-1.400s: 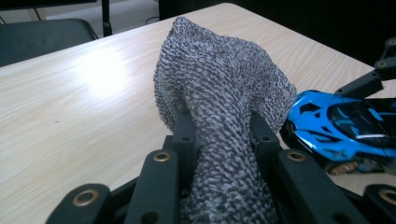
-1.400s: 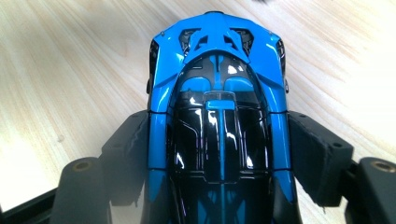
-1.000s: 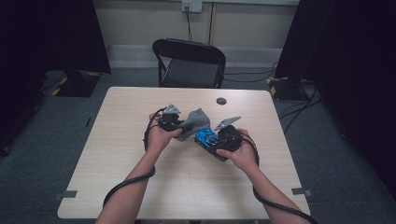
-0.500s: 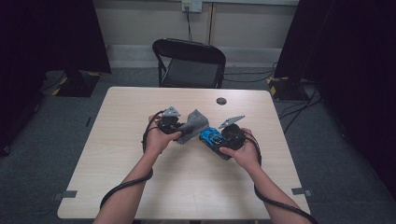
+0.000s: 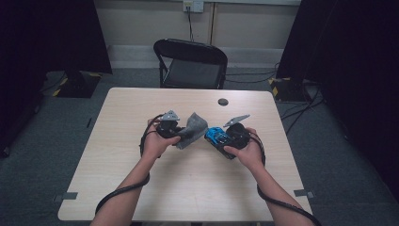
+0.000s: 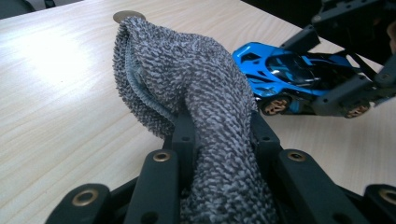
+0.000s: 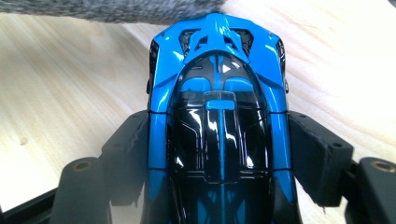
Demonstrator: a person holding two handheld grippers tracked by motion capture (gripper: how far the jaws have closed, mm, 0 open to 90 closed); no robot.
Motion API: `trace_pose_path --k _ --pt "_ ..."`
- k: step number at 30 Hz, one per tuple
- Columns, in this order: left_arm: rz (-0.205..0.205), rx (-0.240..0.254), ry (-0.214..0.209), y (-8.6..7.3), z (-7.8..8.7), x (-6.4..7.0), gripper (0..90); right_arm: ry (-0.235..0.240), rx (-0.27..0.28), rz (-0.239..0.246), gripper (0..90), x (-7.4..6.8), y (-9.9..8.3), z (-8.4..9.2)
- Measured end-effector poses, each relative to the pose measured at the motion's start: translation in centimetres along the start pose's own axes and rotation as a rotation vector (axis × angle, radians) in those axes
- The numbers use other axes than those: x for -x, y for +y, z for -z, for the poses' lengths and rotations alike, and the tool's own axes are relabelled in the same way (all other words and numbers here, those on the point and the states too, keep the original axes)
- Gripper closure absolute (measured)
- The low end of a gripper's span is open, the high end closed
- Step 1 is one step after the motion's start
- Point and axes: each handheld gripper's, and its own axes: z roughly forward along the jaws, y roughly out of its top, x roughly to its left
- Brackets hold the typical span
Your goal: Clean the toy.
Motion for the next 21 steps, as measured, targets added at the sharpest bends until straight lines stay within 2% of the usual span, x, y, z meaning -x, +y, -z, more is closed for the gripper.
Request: trace_pose_path --k 5,14,17,19,21 --pt "-0.001 0.005 -0.008 -0.2 0.3 0.2 70.2 -0.011 0.008 -0.003 28.3 0.2 0.1 0.1" --pt "0.005 0.010 -0.059 -1.1 1.0 0.6 70.3 -0.031 0.015 -0.037 28.3 1.0 0.3 -0.2" --pt "-0.009 0.003 -0.067 -1.4 1.4 0.7 70.2 -0.032 0.021 -0.049 28.3 1.3 0.4 -0.2" --pt "-0.018 0.009 -0.043 -1.6 1.8 0.5 70.1 -0.036 0.021 -0.050 28.4 1.3 0.5 -0.2" --pt "0.005 0.019 -0.009 -1.7 2.3 0.0 70.1 -0.030 0.018 -0.037 28.3 1.3 0.5 -0.2"
